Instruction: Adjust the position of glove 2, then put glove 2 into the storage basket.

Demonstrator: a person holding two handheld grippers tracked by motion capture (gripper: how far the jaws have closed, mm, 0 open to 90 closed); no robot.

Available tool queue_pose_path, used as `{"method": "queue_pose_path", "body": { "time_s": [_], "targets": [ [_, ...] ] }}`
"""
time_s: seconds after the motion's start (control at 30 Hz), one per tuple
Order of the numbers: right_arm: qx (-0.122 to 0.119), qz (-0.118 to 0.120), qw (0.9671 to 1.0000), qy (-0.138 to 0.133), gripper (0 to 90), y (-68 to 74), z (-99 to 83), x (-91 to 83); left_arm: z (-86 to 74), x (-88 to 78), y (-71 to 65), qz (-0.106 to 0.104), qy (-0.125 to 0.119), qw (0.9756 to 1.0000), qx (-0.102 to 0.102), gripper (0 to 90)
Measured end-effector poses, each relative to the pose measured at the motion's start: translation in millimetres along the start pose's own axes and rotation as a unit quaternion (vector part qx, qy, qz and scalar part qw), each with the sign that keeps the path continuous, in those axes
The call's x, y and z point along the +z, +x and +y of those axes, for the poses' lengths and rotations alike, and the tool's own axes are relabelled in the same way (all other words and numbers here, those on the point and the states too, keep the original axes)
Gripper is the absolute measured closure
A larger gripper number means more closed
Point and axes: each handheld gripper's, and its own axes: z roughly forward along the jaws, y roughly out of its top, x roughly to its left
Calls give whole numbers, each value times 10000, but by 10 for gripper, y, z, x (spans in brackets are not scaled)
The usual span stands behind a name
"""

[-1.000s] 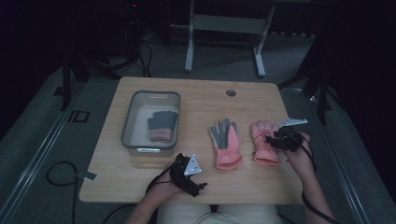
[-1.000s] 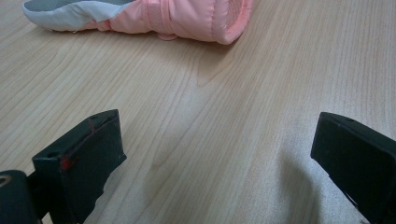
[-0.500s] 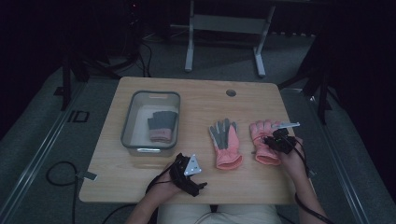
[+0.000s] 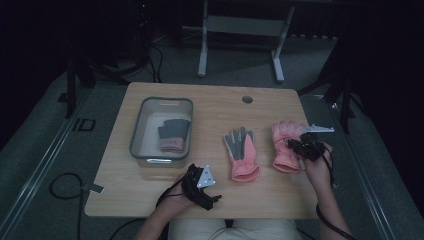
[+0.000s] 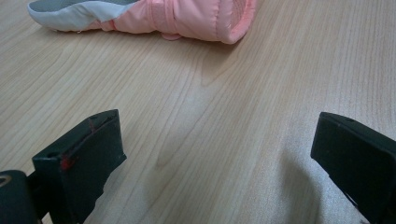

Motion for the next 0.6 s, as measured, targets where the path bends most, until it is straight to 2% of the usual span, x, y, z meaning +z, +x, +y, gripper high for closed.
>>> {"method": "queue_pose_path", "body": {
  "time_s": [0.03,0.1,0.17,0.4,0.6],
  "targets": [
    [-19,40,10000,-60,862,15,37,-47,1,0,-1,6,11,10000,7,18],
    [-74,268,9995,-155,861,65,104,-128,0,4,-3,6,32,10000,14,18],
    [-164,281,9992,-223,861,130,165,-203,3,3,-11,-11,31,10000,10,18],
    [-249,350,9974,-572,861,297,379,-458,7,7,-10,-5,39,10000,-2,18],
    [-417,412,9955,-750,861,510,541,-561,7,8,-15,-19,41,10000,-5,18]
  ]
}}
